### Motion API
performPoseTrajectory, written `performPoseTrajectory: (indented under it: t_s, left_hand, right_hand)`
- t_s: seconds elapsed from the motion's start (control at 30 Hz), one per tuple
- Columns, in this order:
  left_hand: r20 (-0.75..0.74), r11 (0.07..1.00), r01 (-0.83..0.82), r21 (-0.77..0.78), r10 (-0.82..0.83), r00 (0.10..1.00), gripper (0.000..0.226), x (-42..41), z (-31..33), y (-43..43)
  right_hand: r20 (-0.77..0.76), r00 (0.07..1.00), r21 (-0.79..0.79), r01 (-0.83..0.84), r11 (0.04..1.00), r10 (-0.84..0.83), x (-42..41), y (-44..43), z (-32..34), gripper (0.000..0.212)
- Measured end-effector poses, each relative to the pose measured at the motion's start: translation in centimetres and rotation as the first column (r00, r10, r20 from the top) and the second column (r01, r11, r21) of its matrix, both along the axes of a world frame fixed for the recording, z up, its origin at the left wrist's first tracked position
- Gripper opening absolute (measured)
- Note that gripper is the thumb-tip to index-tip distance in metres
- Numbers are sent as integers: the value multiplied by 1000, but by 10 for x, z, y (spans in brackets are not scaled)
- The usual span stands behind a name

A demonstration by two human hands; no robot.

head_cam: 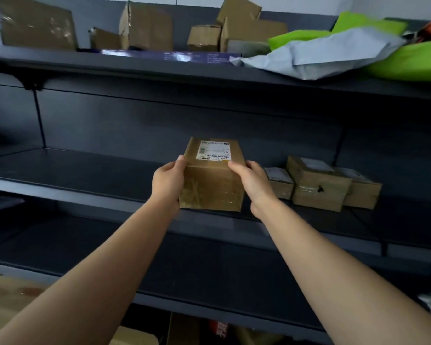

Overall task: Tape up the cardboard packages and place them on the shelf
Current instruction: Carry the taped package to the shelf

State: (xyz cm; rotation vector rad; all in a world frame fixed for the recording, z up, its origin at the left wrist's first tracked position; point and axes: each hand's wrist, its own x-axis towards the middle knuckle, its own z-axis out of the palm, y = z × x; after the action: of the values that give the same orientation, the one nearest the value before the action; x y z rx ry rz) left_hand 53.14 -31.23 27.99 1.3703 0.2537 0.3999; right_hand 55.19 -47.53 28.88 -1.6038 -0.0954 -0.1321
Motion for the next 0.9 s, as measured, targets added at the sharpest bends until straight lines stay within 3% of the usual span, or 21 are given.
performPoseTrajectory:
  t_s: [0.33,0.5,0.67,0.9]
  left_hand:
    - [-80,995,93,-48,-96,992,40,60,-6,-59]
    - [-111,995,103,0,-102,988,37,82,-14,-78]
    - [-138,994,108,21,-104,985,34,105,-21,-84]
    - [-135,991,131,29,-126,983,38,135,-22,-84]
  right_hand:
    - [-81,997,-51,-1,999,-3,50,-68,-14,42]
    - [-80,997,-94,9,996,-16,68,-89,-23,48]
    - [-58,995,-160,76,984,-87,91,-96,-33,69]
    - [-28,988,-176,145,974,-152,117,-94,-37,66]
